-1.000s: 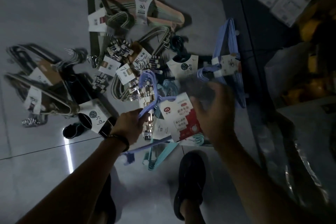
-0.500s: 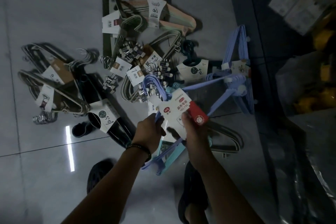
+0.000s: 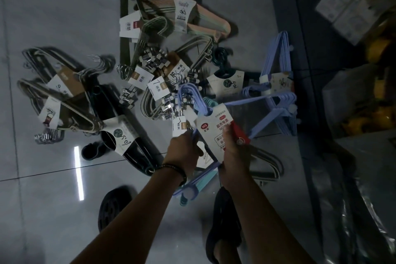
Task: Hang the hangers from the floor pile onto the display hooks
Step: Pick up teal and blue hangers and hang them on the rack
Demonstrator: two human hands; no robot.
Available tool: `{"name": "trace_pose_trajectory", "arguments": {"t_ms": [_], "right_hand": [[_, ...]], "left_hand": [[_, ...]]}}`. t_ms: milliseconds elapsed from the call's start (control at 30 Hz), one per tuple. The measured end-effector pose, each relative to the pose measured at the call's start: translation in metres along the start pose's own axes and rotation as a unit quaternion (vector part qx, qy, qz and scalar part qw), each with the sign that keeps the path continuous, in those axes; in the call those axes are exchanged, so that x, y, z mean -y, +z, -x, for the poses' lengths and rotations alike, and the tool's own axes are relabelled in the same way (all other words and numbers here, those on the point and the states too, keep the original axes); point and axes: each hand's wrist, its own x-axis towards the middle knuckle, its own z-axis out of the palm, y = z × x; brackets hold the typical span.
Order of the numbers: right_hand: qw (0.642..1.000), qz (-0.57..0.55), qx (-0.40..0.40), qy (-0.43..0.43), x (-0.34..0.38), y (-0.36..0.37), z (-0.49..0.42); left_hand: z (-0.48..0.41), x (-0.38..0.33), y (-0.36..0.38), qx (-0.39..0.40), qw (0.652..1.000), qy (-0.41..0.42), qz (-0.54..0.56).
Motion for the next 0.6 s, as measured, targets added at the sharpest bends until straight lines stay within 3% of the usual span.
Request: {"name": "trace_pose_trajectory", "arguments": {"t_ms": [100,200,367,433,500,533,600], "right_hand": [[0.999,0.022,0.033,0.002,0.001,-0.011,-0.004],[0.998,0.043,0.032,-0.035,0.008,-0.019,-0.015],[0.996,0.062,-0.030,-0.060,0.015,-0.011,-0.011],[0.995,0.064,-0.047,-0.062,0.015,-0.014,-0.006],[0.992,0.079,-0.069,-0.068,0.020,-0.019,0.002],[0.991,0.082,-0.079,-0.074,0.024,-0.022,0.009],[0.987,0.100,-0.089,-0.093,0.028,-0.022,0.027]], "left_hand": [[-0.001,-0.007,-0.004,0.005,1.000,-0.002,0.015],[0.018,-0.007,0.001,0.054,0.991,-0.018,0.125],[0.046,0.004,0.008,-0.021,0.977,0.008,0.213],[0.061,0.008,0.008,-0.058,0.990,0.048,0.122],[0.074,0.014,0.011,-0.048,0.984,0.172,-0.013],[0.079,0.016,0.010,0.000,0.976,0.218,-0.022],[0.085,0.018,0.008,0.105,0.967,0.232,-0.009]]}}
